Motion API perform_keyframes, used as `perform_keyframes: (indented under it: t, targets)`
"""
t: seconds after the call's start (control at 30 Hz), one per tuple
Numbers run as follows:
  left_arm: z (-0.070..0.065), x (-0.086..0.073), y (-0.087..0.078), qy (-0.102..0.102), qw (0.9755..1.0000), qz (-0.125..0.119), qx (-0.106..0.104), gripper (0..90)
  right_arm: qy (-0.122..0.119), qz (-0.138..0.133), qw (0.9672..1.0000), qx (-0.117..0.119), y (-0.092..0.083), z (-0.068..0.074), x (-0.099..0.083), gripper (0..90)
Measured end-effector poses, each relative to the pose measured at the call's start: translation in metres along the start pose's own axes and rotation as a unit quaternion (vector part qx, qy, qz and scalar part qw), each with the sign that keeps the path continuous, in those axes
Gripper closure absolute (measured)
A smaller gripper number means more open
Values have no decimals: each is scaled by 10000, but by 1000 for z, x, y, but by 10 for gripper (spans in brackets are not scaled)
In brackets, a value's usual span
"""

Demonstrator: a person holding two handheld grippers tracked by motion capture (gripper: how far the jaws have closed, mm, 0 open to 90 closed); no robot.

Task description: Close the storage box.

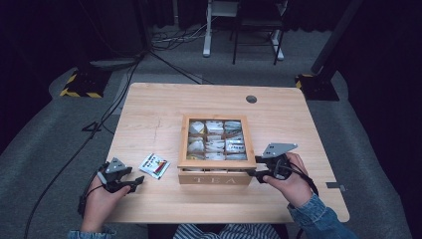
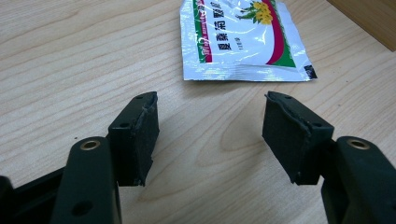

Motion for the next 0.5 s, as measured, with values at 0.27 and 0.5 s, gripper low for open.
perform_keyframes:
  t: [0.27, 0.5]
  targets:
    - [0, 1, 1, -13, 10000, -9, 4, 368, -49, 299, 9995, 87, 6, 3, -6, 421]
    - [0, 1, 1, -19, 10000, -19, -9, 368, -32, 438, 9990, 121, 8, 4, -9, 397]
Point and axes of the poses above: each handheld gripper's, and its own axes: y roughly forward along the jaws, x roughly out of its top, z roughly to its left, the point moved 6 cm from there along y, roughly forward along the jaws, and after that the axes turned 9 degrees about -x, right-handed, at the moved point
